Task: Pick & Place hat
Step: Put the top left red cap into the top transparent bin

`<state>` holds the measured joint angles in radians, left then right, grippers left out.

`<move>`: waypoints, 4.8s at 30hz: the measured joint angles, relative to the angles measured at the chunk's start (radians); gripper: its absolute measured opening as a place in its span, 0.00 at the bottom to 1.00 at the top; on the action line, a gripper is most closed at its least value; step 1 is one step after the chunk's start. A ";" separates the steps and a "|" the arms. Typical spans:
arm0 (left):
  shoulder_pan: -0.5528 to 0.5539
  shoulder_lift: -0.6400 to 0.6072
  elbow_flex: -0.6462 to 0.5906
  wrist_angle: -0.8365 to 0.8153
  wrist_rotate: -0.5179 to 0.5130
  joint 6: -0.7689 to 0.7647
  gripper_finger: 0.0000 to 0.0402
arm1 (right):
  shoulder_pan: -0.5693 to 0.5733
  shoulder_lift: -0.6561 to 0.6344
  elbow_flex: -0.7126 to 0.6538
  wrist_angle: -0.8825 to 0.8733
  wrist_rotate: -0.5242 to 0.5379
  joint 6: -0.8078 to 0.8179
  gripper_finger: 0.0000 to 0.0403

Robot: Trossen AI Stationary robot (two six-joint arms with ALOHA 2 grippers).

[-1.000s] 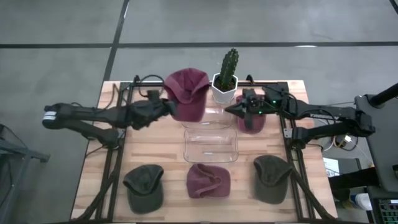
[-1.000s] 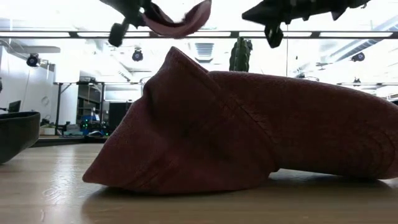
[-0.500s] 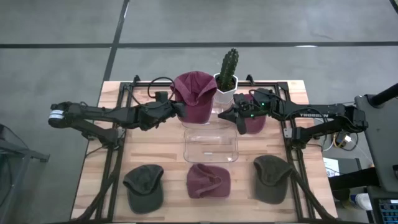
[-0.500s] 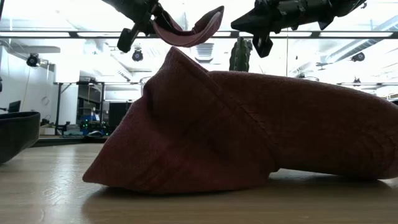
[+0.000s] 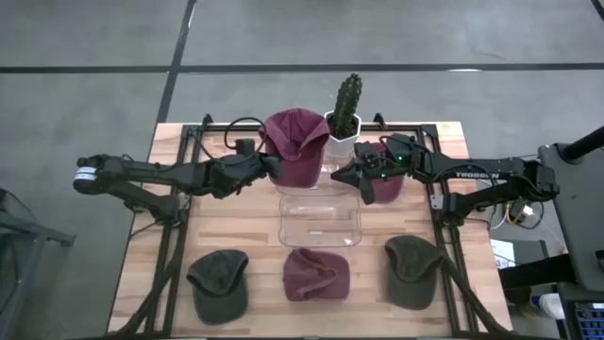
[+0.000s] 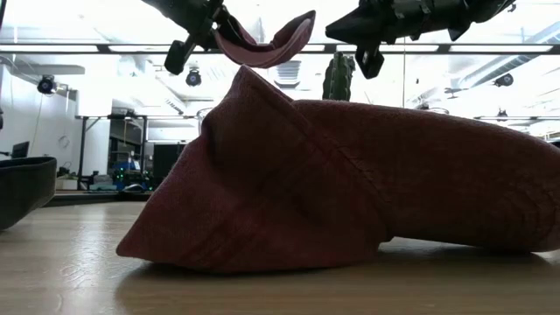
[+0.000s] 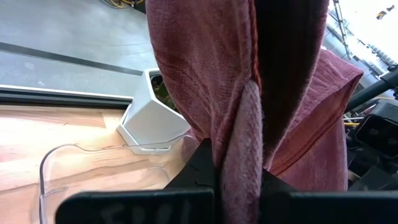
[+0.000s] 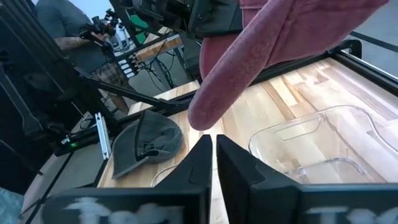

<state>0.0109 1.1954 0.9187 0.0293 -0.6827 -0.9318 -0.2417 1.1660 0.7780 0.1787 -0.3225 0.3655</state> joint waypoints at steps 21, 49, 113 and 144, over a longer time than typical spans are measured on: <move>-0.020 0.040 -0.001 0.114 -0.147 0.127 0.01 | -0.001 0.000 0.000 0.139 0.178 0.032 0.66; -0.041 0.226 0.109 0.300 -0.146 0.317 0.01 | -0.001 0.000 0.000 0.142 0.436 0.020 0.49; -0.039 -0.166 0.108 -0.724 -0.101 0.554 0.22 | -0.099 0.492 0.986 -1.231 0.190 -0.660 0.03; -0.040 -0.166 0.107 -0.772 -0.100 0.529 0.22 | -0.127 0.858 1.230 -1.352 0.320 -0.691 0.03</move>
<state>-0.0288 1.0298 1.0260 -0.7425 -0.7830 -0.4023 -0.3683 2.0243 2.0079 -1.1728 -0.0025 -0.3260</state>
